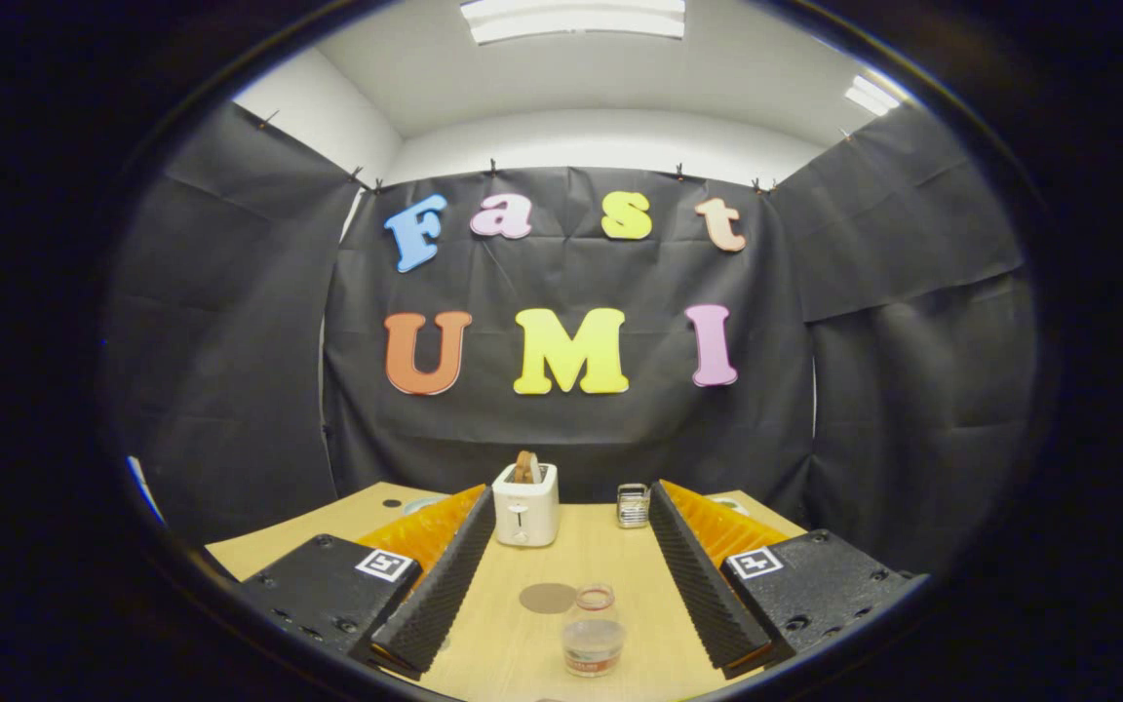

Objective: Take the bottle from table, then pour the juice into the cup, finally place the bottle on the coaster

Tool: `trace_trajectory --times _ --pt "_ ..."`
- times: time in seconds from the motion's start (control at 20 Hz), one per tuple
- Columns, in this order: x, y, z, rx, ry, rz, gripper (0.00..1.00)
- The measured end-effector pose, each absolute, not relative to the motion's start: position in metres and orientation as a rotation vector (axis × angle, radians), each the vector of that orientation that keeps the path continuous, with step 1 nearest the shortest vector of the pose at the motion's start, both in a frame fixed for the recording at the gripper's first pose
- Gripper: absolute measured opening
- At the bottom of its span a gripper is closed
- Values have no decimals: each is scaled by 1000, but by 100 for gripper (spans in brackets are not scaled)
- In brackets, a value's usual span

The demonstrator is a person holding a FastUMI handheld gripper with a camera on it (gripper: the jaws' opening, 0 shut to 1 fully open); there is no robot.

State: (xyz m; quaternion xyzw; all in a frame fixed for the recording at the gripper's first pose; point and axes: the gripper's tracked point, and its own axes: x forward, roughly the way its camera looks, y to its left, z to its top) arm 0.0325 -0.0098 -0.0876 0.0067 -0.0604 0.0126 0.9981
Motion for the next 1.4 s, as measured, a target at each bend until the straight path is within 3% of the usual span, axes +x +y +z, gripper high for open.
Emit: trace_trajectory --times 0.75,1.4 --pt "23 -34 -168 13 -135 5 100" --pt "56 -29 -226 9 -91 -12 100"
